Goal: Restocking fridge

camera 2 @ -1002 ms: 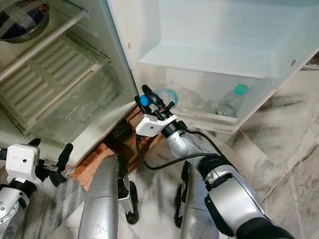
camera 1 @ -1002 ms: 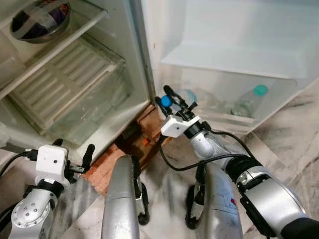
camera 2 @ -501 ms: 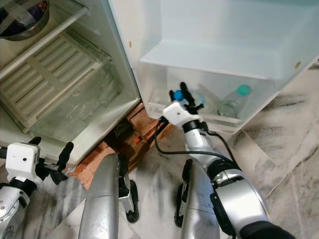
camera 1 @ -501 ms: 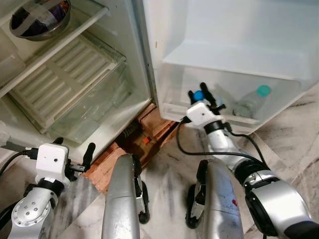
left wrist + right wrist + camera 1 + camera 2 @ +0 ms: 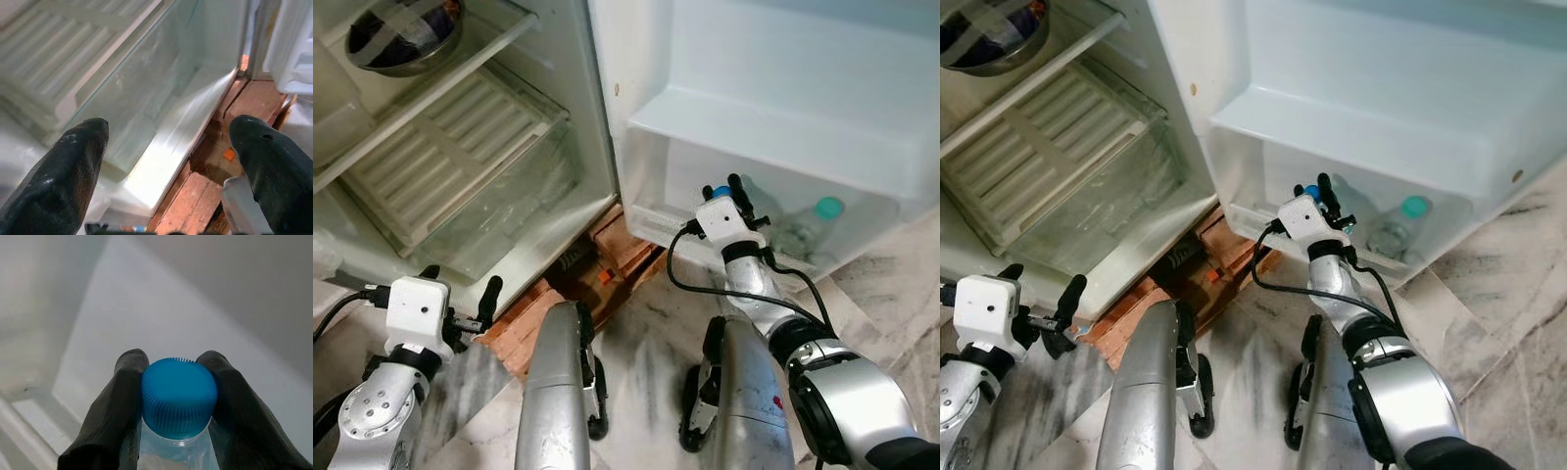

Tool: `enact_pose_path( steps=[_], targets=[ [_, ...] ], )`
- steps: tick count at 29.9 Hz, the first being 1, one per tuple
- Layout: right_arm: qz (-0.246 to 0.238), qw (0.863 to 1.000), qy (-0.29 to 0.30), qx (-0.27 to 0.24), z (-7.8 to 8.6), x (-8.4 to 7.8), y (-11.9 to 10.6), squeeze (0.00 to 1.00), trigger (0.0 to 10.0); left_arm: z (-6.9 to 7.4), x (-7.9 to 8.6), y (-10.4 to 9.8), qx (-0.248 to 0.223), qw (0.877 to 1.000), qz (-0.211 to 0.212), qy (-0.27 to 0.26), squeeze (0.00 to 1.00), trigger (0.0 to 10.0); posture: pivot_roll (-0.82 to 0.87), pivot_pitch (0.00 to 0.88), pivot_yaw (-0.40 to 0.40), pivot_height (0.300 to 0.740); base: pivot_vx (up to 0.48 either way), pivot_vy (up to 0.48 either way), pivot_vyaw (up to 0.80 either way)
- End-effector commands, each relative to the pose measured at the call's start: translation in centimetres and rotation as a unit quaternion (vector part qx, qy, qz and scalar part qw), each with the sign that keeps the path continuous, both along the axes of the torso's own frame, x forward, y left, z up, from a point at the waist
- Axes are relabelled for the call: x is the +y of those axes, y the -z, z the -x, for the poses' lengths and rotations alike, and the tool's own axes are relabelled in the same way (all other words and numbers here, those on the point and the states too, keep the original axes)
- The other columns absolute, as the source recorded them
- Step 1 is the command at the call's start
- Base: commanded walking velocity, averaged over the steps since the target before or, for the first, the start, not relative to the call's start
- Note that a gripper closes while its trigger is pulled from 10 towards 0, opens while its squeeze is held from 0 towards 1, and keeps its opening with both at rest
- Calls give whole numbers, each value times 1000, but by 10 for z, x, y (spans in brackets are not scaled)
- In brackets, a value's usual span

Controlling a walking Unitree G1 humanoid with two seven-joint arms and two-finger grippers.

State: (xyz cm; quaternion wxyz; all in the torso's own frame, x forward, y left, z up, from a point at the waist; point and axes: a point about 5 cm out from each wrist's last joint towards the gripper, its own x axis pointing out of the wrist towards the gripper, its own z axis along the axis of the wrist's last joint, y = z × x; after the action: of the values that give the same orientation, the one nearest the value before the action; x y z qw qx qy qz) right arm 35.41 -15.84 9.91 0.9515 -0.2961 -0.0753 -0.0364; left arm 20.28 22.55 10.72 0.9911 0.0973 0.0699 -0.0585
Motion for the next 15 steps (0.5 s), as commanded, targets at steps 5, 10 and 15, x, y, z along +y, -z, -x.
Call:
enact_pose_path(
  steps=[5, 10, 15],
  targets=[
    [-19, 993, 101, 53, 12, -38, 21, 0, 10000, 2, 0, 8, 21, 1000, 2, 3, 0, 10000, 326, 286, 100, 567, 0, 0, 0],
    [-37, 986, 152, 51, 11, -56, 17, 0, 10000, -1, 0, 9, 19, 1000, 5, 3, 0, 10000, 319, 280, 95, 567, 0, 0, 0],
    [-64, 976, 202, 53, 9, -71, 12, 0, 10000, -4, -1, 10, 19, 1000, 5, 5, 0, 10000, 317, 272, 97, 567, 0, 0, 0]
  ],
)
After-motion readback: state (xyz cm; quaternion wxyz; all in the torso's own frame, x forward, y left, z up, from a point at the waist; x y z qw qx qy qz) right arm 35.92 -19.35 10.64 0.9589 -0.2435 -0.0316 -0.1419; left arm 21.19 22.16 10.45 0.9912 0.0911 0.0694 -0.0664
